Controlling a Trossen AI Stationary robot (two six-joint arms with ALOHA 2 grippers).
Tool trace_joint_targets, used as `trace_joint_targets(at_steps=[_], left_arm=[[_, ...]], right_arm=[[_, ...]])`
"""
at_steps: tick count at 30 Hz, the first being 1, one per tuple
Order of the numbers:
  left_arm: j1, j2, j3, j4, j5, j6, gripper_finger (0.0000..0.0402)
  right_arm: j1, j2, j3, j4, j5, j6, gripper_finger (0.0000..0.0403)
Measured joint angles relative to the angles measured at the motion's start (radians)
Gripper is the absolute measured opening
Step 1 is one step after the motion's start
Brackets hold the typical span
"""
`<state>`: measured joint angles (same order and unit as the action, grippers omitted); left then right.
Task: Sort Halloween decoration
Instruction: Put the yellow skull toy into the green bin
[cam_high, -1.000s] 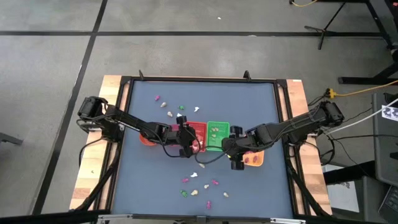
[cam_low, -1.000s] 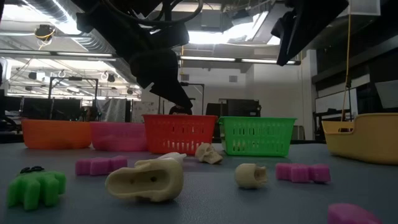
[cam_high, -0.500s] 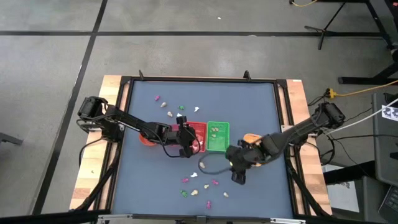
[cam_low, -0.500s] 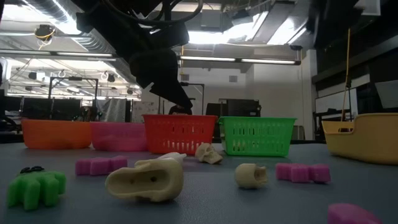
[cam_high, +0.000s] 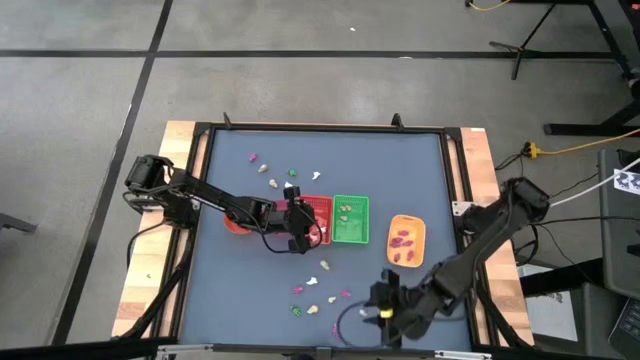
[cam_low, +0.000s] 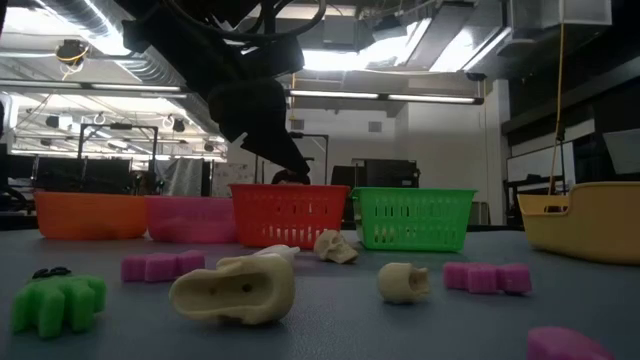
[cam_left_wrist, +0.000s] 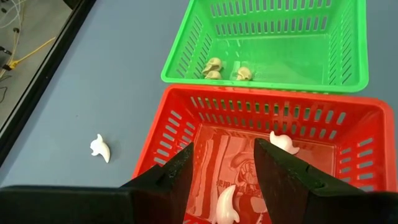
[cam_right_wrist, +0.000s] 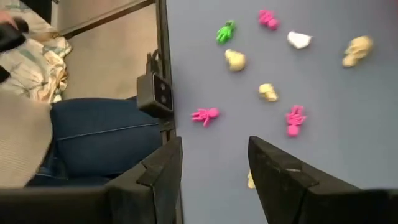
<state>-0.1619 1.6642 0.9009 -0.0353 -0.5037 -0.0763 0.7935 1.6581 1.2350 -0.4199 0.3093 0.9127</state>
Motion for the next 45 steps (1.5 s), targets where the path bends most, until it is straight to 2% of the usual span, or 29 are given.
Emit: trace_joint_targets(at_steps=[9,20,30,45], left_arm=[[0.000,0.000,0.000,0.000,0.000,0.000,0.0152],[0.000,0.000,0.000,0.000,0.000,0.000,0.0152],[0.000,0.000,0.000,0.000,0.000,0.000,0.0152],[0.000,0.000,0.000,0.000,0.000,0.000,0.0152]], right_arm=[[0.031,0.142,0.000,0.062,0.013,0.000,0.0182],[0.031,0.237,0.000,0.051,0.042,-0.001,0.0182],[0.031,0.245,0.000,0.009,0.092,-0.002,0.0182],[0.031,0.253,0.000,0.002,0.091,-0.004,0.0182]])
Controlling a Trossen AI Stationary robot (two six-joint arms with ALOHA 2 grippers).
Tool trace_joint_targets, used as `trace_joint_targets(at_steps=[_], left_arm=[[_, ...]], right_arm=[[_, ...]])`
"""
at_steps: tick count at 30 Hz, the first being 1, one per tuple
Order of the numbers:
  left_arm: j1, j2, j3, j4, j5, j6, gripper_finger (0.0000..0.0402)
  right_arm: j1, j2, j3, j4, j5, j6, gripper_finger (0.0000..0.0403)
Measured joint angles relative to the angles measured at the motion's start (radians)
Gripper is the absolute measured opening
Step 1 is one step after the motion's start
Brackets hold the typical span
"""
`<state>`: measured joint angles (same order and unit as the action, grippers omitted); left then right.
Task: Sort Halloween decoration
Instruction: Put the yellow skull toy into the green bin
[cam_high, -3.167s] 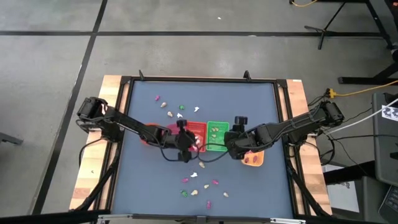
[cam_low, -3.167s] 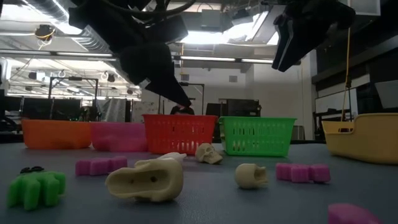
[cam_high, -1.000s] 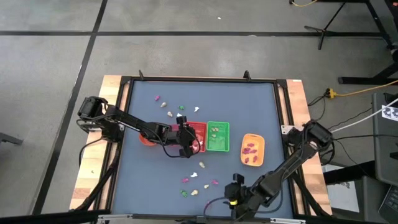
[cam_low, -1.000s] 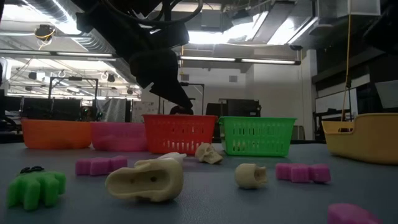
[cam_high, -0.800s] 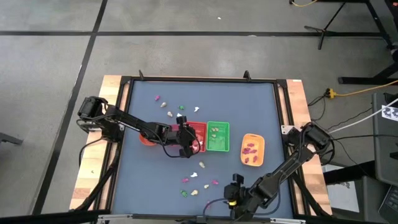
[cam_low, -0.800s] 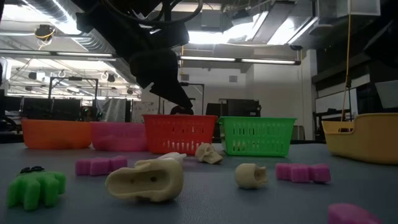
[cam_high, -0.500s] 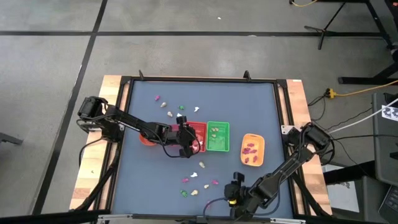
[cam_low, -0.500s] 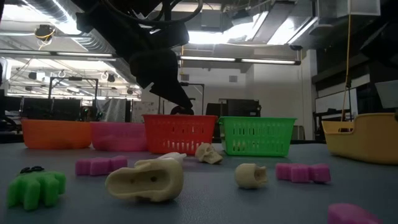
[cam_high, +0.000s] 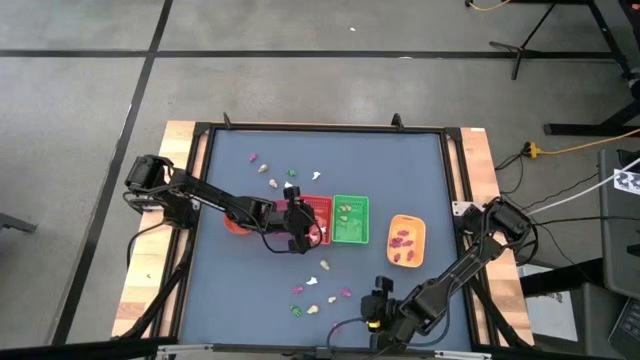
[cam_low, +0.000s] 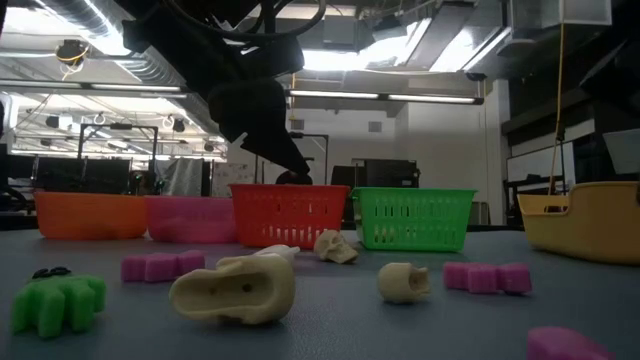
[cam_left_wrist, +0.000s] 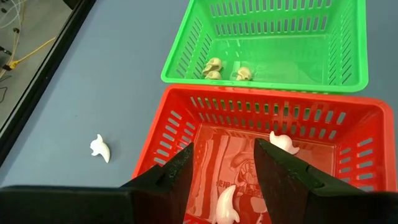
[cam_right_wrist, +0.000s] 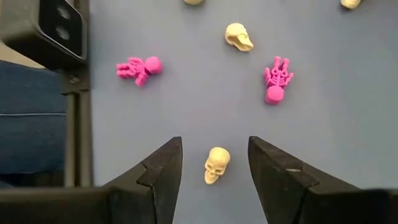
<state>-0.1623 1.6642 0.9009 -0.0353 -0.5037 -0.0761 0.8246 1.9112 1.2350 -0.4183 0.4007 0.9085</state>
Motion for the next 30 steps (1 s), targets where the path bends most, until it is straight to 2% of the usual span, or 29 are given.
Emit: trace_joint_targets(at_steps=[10,30], left_arm=[[0.000,0.000,0.000,0.000,0.000,0.000,0.0152],[0.000,0.000,0.000,0.001,0.000,0.000,0.0152]], right_arm=[[0.000,0.070,0.000,-0.002,-0.018,0.000,0.0182],[0.000,0.099,0.002,0.010,-0.016,-0.002,0.0182]])
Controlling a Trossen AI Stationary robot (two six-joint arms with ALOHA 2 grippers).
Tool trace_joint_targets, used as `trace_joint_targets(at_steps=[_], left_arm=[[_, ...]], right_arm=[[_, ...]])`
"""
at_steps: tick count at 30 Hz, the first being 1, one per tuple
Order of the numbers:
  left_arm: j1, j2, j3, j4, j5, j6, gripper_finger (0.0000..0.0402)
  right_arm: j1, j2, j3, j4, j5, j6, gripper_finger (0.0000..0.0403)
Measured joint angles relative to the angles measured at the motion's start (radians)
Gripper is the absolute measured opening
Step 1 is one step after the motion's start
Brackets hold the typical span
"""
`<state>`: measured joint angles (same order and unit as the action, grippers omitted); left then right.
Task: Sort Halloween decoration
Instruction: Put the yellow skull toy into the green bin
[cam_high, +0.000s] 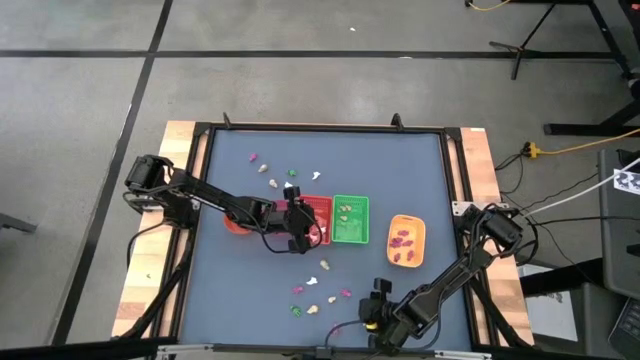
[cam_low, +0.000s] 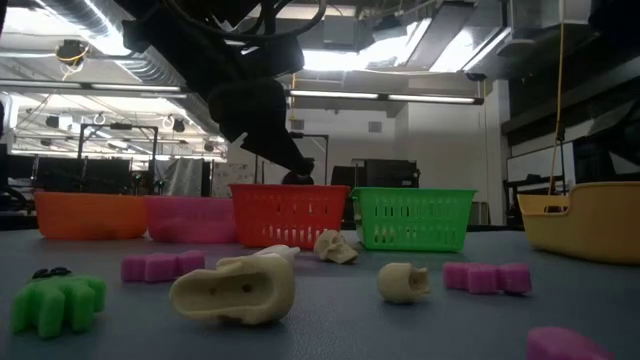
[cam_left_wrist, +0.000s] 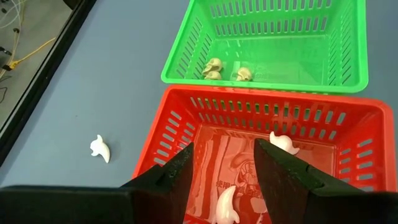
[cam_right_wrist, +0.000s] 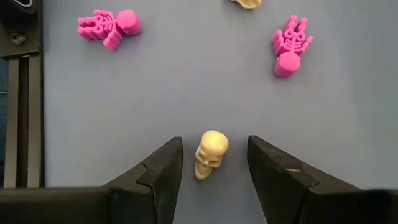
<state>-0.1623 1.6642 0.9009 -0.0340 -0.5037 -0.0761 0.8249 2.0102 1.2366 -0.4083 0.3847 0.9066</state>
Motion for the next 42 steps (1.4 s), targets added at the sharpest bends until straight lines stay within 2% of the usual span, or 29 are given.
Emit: trace_joint_targets(at_steps=[12,22,27,34,42], left_arm=[[0.000,0.000,0.000,0.001,0.000,0.000,0.0152],[0.000,0.000,0.000,0.000,0.000,0.000,0.0152],[0.000,0.000,0.000,0.000,0.000,0.000,0.0152],[0.000,0.000,0.000,0.000,0.000,0.000,0.0152],[0.000,0.000,0.000,0.001,0.000,0.000,0.0152]], right_arm=[[0.000,0.000,0.002,-0.006,0.004,0.000,0.0177],[-0.001,0.000,0.002,-0.008,0.005,0.000,0.0085],[-0.001,0.000,0.002,-0.007,0.006,0.001,0.0054],[-0.001,-0.008,0.004,-0.016,0.007,-0.002,0.0051],[-0.049,-0.042,0.083,-0.190,0.027,-0.169,0.0056]])
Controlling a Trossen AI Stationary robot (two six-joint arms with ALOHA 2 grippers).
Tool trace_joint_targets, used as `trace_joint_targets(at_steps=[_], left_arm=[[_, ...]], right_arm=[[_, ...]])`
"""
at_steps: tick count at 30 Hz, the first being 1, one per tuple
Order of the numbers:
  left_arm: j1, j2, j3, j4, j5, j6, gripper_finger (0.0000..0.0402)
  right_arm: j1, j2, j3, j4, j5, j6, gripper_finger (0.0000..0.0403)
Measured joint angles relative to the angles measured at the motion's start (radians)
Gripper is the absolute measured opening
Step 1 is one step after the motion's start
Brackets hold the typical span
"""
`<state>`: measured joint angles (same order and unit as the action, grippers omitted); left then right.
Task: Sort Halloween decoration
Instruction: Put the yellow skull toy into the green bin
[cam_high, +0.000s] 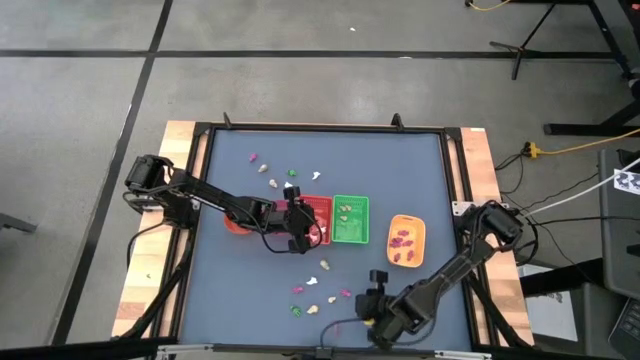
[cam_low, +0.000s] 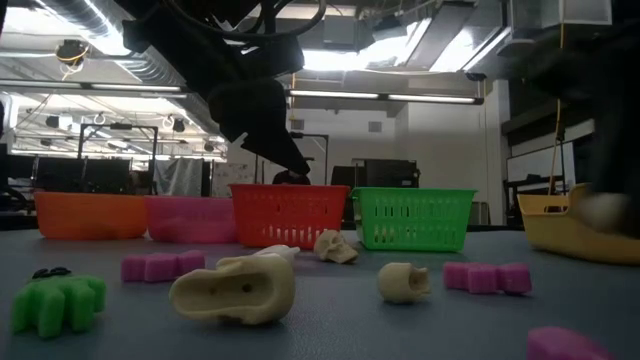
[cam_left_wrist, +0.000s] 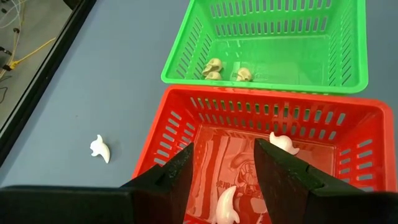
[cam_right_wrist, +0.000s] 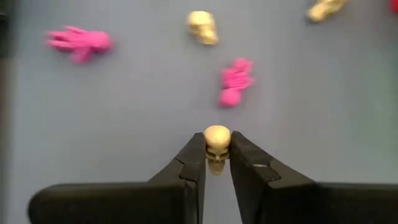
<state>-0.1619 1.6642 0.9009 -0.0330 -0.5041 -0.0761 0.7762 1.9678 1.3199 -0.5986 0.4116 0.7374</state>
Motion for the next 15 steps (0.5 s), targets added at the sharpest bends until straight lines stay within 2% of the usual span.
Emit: trace_joint_targets(at_steps=[7,15], left_arm=[[0.000,0.000,0.000,0.000,0.000,0.000,0.0152],[0.000,0.000,0.000,0.000,0.000,0.000,0.0152]], right_arm=[[-0.102,0.000,0.106,-0.248,0.035,-0.197,0.0057],[-0.196,0.000,0.219,-0.507,0.154,-0.391,0.0057]])
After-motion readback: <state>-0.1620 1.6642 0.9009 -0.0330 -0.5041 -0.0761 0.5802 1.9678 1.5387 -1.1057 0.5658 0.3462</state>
